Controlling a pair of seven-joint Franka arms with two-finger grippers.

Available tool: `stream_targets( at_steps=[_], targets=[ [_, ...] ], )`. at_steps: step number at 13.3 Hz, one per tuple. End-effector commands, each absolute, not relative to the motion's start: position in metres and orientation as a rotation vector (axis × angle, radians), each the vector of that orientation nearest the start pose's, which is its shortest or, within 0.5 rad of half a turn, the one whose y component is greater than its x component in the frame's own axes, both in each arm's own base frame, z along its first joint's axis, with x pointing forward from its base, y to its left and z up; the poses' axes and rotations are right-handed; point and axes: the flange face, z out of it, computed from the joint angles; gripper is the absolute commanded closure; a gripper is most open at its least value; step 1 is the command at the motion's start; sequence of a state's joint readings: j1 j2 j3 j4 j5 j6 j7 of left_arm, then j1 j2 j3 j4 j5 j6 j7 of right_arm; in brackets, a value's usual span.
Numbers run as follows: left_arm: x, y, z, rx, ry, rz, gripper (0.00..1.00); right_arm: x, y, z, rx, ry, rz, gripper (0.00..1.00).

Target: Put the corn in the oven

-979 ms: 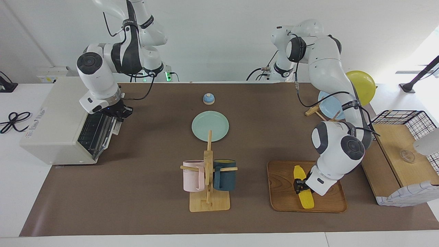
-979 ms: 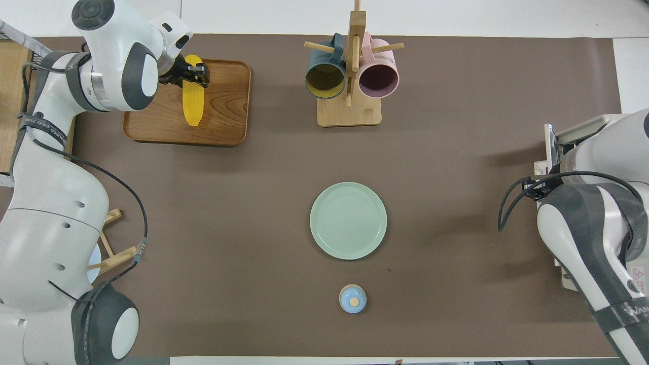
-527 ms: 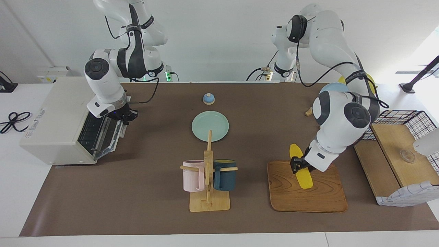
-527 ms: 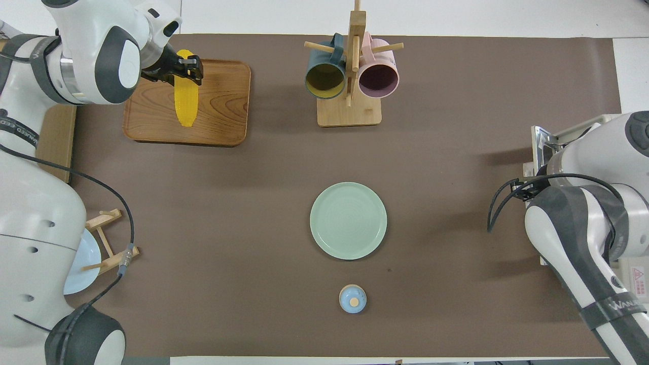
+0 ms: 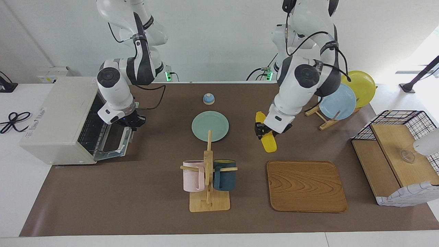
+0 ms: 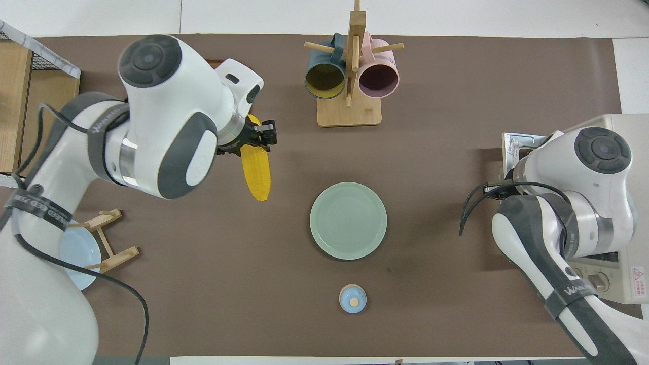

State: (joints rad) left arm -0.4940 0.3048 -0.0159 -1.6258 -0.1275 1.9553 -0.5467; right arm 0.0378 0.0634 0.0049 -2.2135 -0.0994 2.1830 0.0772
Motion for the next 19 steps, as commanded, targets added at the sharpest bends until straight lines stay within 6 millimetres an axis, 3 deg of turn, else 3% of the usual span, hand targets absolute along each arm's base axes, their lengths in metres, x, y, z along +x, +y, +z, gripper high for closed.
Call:
stream_targets(
  at_steps=[1,4,7,9,11,13,17,19],
  targets=[
    [0.517,-0.355,0.425,-3.299,-0.179,-0.046,1.00,0.531,0.011,0.324,-3.227,-0.015,0.136,1.00],
    [0.482,-0.396,0.411,-3.354,-0.144,-0.161,1.00,0.533,0.003,0.299,-3.221,0.007,0.157,1.00],
    [0.453,-0.431,0.387,-3.375,-0.082,-0.189,1.00,0.538,0.020,0.292,-3.186,0.032,0.134,1.00],
    [0.441,-0.441,0.368,-3.375,-0.049,-0.192,1.00,0.547,0.051,0.302,-3.178,0.015,0.121,1.00],
    [0.429,-0.453,0.346,-3.372,-0.007,-0.191,1.00,0.553,0.077,0.322,-3.168,0.053,0.147,1.00],
    [0.429,-0.462,0.330,-3.385,0.006,-0.230,1.00,0.558,0.091,0.348,-3.171,0.049,0.161,1.00],
    [0.430,-0.462,0.321,-3.381,0.024,-0.235,1.00,0.548,0.109,0.400,-3.169,-0.006,0.127,1.00],
    [0.431,-0.462,0.320,-3.378,0.047,-0.237,1.00,0.539,0.119,0.419,-3.150,-0.018,0.142,0.82]
  ],
)
